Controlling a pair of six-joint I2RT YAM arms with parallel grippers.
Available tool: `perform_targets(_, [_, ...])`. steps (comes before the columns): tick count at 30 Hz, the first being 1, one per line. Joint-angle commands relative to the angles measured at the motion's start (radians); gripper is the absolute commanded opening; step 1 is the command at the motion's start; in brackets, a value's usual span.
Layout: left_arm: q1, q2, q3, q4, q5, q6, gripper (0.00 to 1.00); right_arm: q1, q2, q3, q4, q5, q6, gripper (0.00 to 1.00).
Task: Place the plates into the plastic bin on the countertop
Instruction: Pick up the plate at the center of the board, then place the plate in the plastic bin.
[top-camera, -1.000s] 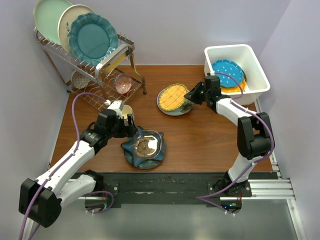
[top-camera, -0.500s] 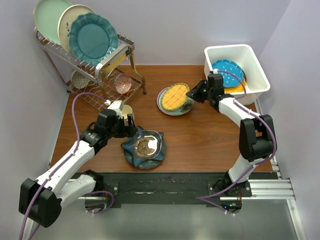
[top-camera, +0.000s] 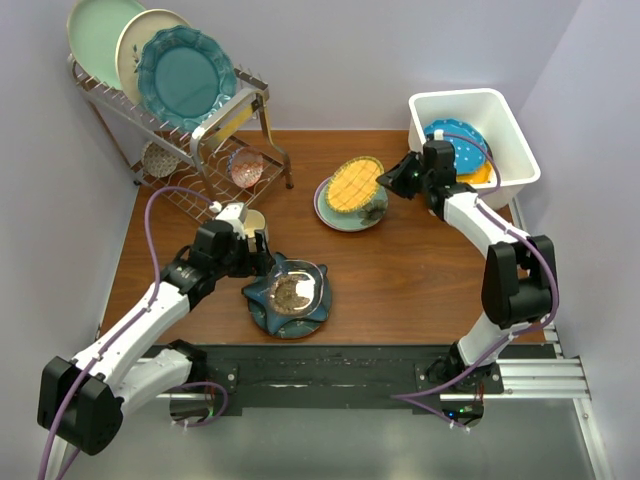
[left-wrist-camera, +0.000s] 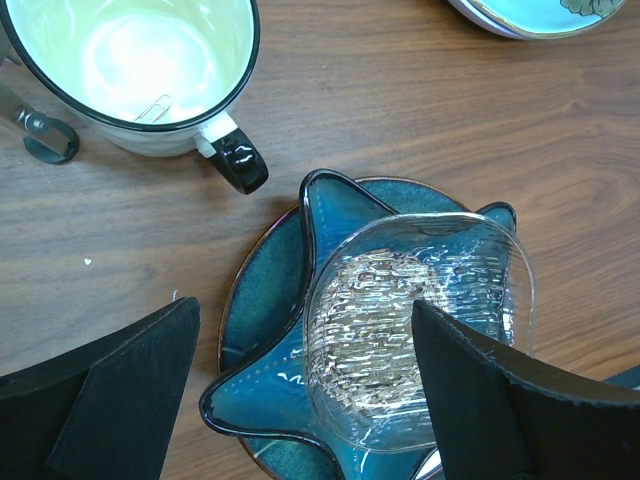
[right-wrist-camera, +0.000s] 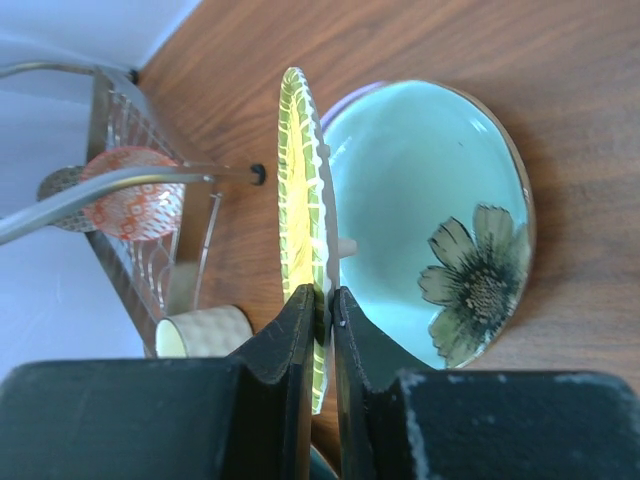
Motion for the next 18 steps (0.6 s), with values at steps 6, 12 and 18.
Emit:
perform_targets(6, [0.006,-0.015,-0.003,0.042,0.011,-0.010,0.92,-0.023,-0.044,0.111,0.050,-0.056,0.010,0.00])
perform_targets(12, [0.004,-0.012,-0.003,0.044,0.011,-0.010,0.92,-0.050,-0.027,0.164,0.053,-0.065,0.017,0.00])
perform_targets(18, [0.006,-0.014,-0.003,0.042,0.010,-0.010,0.92,-0.086,-0.019,0.189,0.070,-0.073,0.042,0.00])
